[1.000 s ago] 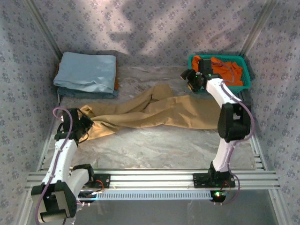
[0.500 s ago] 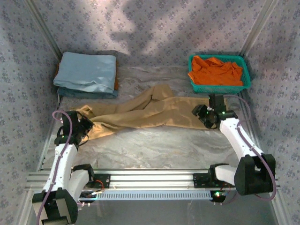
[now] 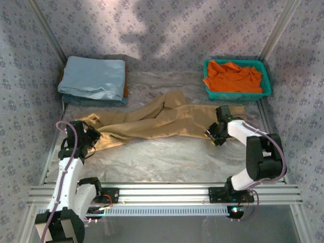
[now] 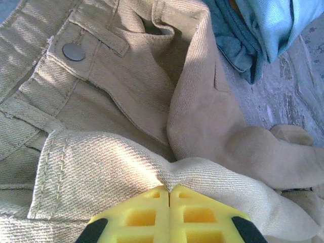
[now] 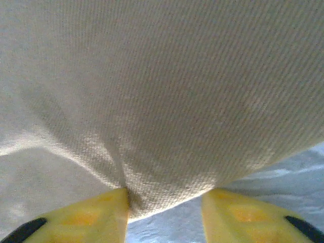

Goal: Fold and stack the trousers

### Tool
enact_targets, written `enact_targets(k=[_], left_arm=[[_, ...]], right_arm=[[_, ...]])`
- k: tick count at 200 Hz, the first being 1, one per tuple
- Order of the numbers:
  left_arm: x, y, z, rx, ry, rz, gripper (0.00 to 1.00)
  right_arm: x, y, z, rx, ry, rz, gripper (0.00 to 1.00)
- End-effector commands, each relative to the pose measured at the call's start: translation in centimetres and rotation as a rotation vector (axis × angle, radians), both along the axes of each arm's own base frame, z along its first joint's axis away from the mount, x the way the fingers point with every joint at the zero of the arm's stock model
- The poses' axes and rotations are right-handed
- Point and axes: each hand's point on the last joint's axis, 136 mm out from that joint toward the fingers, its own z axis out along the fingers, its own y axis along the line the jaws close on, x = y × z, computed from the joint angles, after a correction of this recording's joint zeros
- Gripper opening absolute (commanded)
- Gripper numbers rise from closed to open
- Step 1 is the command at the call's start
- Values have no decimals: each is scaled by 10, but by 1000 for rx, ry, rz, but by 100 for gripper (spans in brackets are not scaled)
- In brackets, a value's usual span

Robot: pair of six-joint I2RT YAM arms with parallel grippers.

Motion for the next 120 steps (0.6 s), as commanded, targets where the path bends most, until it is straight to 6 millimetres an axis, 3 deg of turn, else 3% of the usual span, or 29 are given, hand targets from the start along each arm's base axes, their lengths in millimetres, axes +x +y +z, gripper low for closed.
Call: enact_targets(k=[1,27,79,102,106,116,120], left_arm=[[0,0,10,-4,-22,-3,0],[-1,0,14,4,-29,-8,0],[2,-1,27,7,-51,-15,0],[2,-1,27,2,-53,-14,0],[3,-1,27,1,-54,-12,0],[3,-1,26,-4,-54,-11,0],[3,-2,25,-5,-53,-14,0]], right_arm=[[18,-8,-5,-26,-49,-51,22],[19,-17,4,-53,-72,-33,0],[13,-27,36,-71,-172,8,0],[10,-23,42,-47,-180,14,0],[8,-21,40,-41,-169,13,7],[8,-14,35,-23,-149,25,40],[8,-11,33,-20,-140,31,49]])
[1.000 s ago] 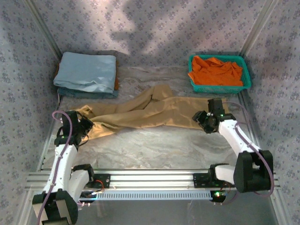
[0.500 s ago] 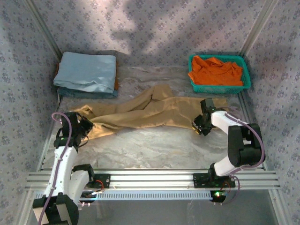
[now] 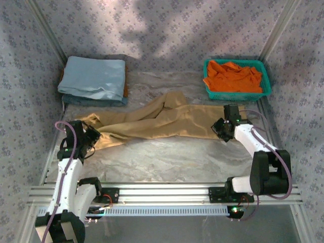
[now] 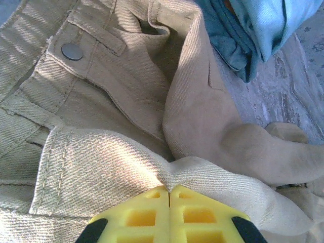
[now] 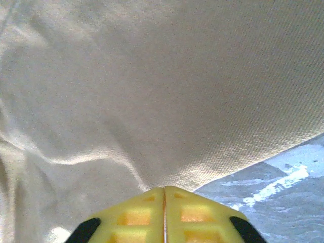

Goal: Fold and stack the trousers

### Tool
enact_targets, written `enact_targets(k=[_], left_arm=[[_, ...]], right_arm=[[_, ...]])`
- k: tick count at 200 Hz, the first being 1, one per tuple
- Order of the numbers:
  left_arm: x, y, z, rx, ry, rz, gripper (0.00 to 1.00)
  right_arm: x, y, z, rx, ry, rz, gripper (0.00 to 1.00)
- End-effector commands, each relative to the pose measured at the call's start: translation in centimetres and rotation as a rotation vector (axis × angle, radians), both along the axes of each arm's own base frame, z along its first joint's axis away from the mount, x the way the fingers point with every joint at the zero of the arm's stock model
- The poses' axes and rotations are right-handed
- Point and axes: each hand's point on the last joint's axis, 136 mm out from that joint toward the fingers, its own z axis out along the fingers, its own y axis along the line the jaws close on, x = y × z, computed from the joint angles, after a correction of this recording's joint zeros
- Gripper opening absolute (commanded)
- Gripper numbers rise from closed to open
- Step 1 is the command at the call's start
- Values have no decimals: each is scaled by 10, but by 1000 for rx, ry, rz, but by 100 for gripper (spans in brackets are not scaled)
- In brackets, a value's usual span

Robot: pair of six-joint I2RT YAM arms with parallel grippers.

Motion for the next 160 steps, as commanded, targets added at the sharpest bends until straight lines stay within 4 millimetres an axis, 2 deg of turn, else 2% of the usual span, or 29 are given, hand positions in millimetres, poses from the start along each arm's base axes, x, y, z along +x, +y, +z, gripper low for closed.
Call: enact_targets(k=[1,11,39,51,58,75,82,92,116,134,160], left_arm=[[6,0,18,-2,-51,-8,0],[6,0,17,-4,-49,-8,0],[6,-1,16,-4,-48,-10,0],[6,0,15,-2,-47,-9,0],[6,0,14,-2,-44,-9,0],[6,0,15,-1,-47,-8,0],[6,-1,15,-1,-47,-10,0],[6,0,16,0,-49,-9,0],[7,0,22,7,-58,-13,0],[8,1,29,13,-64,-14,0],[8,0,40,14,-78,-16,0]], right_arm=[[-9,9,-14,7,63,33,50],[-8,15,-21,-5,86,43,57],[6,27,-35,-37,119,88,62],[11,30,-44,-33,155,98,61],[13,30,-49,-39,176,95,53],[12,24,-58,-54,181,70,19],[12,21,-58,-54,175,64,10],[11,18,-54,-61,162,67,0],[9,10,-34,-91,108,84,0],[9,4,-6,-98,38,96,0],[-1,-8,37,-91,-51,104,0]])
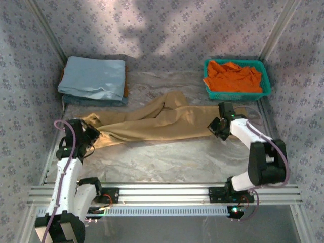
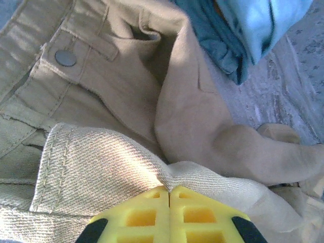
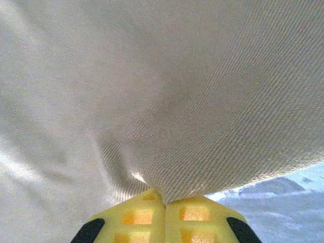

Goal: Fold and stack the trousers

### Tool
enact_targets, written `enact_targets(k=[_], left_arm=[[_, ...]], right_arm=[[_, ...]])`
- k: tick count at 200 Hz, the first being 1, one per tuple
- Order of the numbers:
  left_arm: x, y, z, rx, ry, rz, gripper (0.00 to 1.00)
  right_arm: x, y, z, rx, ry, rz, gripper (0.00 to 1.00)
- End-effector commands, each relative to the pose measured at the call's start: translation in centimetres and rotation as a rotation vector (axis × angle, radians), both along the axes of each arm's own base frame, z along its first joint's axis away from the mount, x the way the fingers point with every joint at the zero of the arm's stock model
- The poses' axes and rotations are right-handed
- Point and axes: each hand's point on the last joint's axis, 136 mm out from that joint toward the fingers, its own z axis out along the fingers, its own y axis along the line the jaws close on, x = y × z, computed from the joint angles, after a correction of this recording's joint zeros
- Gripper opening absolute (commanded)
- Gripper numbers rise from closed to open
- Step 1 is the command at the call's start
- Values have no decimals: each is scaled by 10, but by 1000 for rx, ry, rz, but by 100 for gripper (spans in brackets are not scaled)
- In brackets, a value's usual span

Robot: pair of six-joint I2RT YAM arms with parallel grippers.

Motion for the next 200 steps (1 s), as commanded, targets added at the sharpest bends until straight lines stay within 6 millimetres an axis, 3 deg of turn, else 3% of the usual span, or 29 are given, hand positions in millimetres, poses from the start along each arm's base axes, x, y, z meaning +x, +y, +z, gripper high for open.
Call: enact_targets(k=[1,23,55,70,88,104,120,130,143,151,175,200], left_arm=[[4,1,26,12,-57,-10,0],[-1,-3,29,-6,-57,-19,0],[-21,-15,18,-41,-39,-62,0],[-35,-24,20,-62,-55,-105,18],[-58,-38,31,-96,-102,-161,64],[-76,-46,48,-94,-149,-201,85],[-82,-55,61,-96,-164,-264,90],[-80,-56,68,-98,-183,-267,91],[-74,-52,70,-104,-181,-239,90],[-67,-51,68,-115,-180,-229,90],[-40,-55,50,-183,-138,-222,86],[-12,-66,29,-125,-71,-257,84]], right_arm=[[-9,-14,40,-21,-84,27,0],[-30,-31,62,-9,-107,10,0],[-70,-38,60,85,-92,-26,0],[-89,-38,59,131,-89,-57,0],[-106,-40,60,159,-105,-90,0],[-116,-38,61,187,-116,-108,0],[-123,-34,58,218,-110,-104,0],[-128,-32,56,213,-98,-73,11],[-131,-33,56,203,-100,-76,48],[-133,-33,59,195,-103,-75,59],[-132,-37,82,135,-169,-74,69],[-114,-25,96,147,-238,-43,68]])
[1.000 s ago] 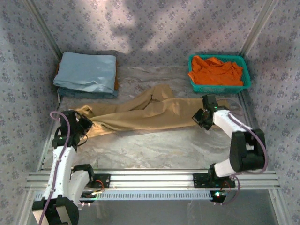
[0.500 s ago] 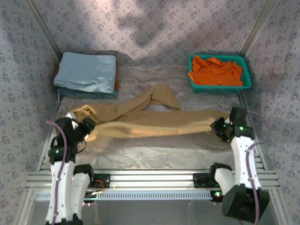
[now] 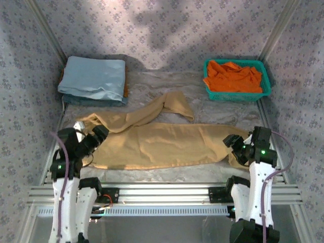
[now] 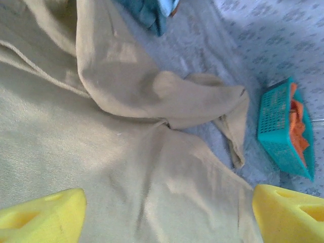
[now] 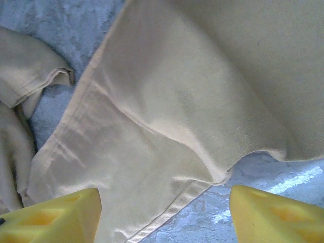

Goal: Fold and stack the trousers

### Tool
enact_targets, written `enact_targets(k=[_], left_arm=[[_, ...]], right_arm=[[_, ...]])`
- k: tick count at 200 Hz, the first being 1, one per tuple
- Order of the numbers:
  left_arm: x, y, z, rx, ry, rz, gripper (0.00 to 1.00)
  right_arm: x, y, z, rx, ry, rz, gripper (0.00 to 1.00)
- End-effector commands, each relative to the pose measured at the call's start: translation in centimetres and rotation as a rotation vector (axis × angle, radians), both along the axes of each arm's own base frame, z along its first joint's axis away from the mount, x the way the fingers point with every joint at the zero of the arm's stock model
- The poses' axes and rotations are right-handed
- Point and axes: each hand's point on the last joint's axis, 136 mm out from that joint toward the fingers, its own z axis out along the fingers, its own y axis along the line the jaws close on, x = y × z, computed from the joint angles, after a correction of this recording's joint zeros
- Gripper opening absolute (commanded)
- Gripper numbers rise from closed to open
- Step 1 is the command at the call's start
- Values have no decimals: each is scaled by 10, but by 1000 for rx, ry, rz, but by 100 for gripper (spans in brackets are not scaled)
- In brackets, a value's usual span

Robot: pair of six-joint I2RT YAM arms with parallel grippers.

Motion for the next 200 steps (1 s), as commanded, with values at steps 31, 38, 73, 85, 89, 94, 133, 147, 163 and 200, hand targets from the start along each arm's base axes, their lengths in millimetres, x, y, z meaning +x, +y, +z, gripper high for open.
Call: enact_targets(k=[31,38,73,85,89,94,133,147,163,200], left_arm=[[63,-33,-42,113,63,-31,86],[69,-34,-55,114,96,-5,86],[67,-18,-124,103,227,166,89],[55,-8,-143,106,268,235,91],[51,-4,-149,111,278,253,91],[45,1,-154,121,290,277,91],[8,37,-178,147,368,438,94],[0,49,-181,141,387,475,94],[-6,58,-183,123,413,492,94],[-9,73,-168,75,403,512,94]], right_arm=[[57,36,-2,-96,-32,105,60],[68,33,-10,-115,-2,97,59],[106,-11,-48,-77,108,-30,63],[107,-35,-60,-69,136,-104,65],[105,-43,-65,-65,154,-134,66],[103,-51,-71,-52,167,-167,67],[82,-99,-112,2,279,-344,69],[77,-108,-124,31,304,-382,69],[73,-119,-133,65,321,-429,69],[89,-141,-131,32,310,-451,68]])
